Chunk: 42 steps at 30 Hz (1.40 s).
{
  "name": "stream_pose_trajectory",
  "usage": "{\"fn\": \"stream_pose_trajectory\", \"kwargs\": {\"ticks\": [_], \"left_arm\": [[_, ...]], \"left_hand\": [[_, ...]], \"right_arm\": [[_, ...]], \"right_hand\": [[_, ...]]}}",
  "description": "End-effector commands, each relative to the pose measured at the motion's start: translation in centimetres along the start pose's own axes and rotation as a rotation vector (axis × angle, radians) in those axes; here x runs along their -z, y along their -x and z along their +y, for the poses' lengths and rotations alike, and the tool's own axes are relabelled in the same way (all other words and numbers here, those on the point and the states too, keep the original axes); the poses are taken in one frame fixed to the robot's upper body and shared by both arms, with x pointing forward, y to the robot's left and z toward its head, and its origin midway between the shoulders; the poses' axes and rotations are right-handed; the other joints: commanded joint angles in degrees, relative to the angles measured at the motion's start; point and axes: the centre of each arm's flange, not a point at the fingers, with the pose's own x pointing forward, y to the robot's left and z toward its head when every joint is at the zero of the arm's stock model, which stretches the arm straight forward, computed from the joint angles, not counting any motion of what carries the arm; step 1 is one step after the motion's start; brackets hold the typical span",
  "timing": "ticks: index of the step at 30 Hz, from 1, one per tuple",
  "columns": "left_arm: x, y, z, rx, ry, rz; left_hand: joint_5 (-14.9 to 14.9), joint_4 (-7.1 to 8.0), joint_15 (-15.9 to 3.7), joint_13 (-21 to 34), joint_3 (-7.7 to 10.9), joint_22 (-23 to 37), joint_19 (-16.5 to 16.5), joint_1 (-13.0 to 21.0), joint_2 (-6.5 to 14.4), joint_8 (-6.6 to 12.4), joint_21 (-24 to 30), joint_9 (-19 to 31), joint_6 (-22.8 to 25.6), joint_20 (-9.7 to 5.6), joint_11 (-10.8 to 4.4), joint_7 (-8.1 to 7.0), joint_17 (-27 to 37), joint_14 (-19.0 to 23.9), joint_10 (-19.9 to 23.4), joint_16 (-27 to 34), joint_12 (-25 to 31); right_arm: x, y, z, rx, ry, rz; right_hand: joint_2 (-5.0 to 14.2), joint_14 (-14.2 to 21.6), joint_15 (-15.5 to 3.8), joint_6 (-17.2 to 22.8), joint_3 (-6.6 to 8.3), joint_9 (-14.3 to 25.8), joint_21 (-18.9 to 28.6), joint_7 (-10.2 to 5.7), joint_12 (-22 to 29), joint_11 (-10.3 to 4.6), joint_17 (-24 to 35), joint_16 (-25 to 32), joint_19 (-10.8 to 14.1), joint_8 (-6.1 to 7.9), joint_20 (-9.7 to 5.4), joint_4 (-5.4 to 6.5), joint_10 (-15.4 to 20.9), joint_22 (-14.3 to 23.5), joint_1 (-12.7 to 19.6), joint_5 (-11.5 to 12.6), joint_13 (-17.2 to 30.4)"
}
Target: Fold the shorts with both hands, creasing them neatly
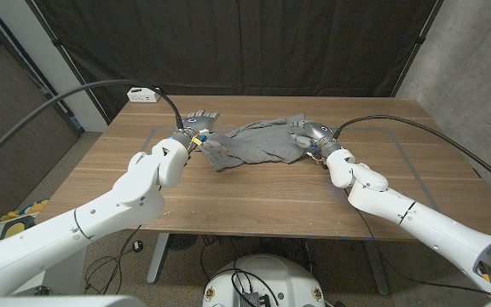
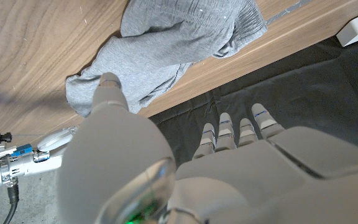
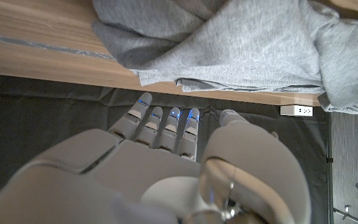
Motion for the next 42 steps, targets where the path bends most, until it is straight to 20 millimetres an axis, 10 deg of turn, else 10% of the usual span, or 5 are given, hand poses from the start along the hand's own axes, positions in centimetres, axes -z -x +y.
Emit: {"fn": "stream_pose_trajectory", "kwargs": {"ticks": [1,42], "left_arm": [[-0.3,0.3,-1.2,0.025,-0.025,0.009],[-1.1,-0.2,-4.6,0.088,-0.187,0.089]], "left_hand": [[0.6,-0.10,0.24,0.1,-0.34,-0.1,0.5,1.0,0.0,0.47,0.0,0.1,0.7,0.20,0.21,2.05,0.0,0.4,0.6,-0.1,0.4],[2.8,-0.14,-2.23,0.4,-2.83,-0.1,2.1,3.2,1.4,0.67,-0.8,0.2,5.5,0.29,-4.08,-1.17,0.0,4.2,6.4,0.5,1.4]], "right_arm": [[0.1,0.1,1.4,-0.031,-0.007,0.009],[1.3,0.5,4.2,-0.118,-0.040,0.066]], "right_hand": [[-0.17,0.0,-3.88,0.3,0.49,0.0,0.0,0.30,0.4,-0.12,-0.1,-0.2,0.2,0.29,0.26,-0.15,0.7,0.1,0.2,-0.2,0.1],[-0.35,0.4,-3.85,1.5,2.50,0.0,0.1,0.76,0.2,-0.18,-0.7,-0.4,0.3,0.61,0.45,-1.33,0.9,0.0,1.2,-1.0,0.1]]}}
